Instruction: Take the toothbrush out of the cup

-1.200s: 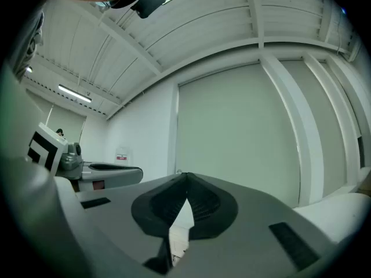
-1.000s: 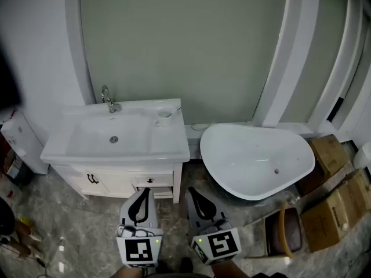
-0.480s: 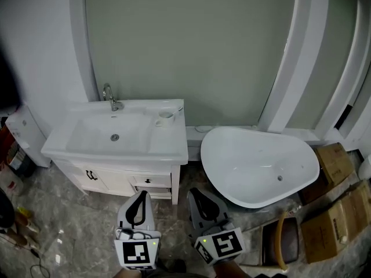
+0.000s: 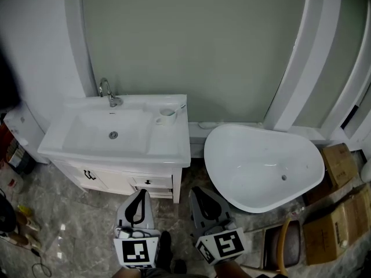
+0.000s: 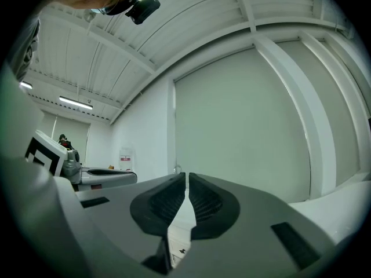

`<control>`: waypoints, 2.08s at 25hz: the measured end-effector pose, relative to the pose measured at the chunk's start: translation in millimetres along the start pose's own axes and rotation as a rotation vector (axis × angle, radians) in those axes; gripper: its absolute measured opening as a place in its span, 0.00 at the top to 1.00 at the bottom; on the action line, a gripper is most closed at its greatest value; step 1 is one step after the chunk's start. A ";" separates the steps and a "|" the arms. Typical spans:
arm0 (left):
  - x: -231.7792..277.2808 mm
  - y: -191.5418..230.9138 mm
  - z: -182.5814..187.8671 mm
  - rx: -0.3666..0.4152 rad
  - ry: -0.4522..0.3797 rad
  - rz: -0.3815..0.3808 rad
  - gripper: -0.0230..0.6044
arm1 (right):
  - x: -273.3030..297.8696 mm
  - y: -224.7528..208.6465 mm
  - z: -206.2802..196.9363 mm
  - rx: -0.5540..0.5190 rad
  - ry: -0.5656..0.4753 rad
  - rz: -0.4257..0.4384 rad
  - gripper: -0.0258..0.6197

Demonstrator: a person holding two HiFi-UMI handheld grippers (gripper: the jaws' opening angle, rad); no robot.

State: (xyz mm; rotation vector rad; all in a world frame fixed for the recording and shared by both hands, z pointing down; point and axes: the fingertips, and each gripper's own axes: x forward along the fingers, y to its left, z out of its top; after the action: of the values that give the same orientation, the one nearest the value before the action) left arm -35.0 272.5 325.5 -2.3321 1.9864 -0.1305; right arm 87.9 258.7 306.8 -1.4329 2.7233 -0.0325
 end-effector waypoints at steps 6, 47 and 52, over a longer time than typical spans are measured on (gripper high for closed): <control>52.1 22.2 -10.7 -0.012 0.007 -0.022 0.94 | 53.9 -12.7 -13.1 0.003 0.021 -0.012 0.94; 279.4 88.0 -17.8 -0.025 -0.018 -0.146 0.94 | 246.6 -124.6 -21.5 -0.008 0.045 -0.163 0.94; 316.1 90.9 -23.6 -0.019 0.003 -0.118 0.94 | 276.7 -155.1 -28.7 0.015 0.060 -0.143 0.94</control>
State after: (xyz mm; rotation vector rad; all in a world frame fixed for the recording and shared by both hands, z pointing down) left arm -76.9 -54.1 343.8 -2.4625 1.8596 -0.1227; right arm 57.4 -57.4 329.9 -1.6460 2.6546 -0.1036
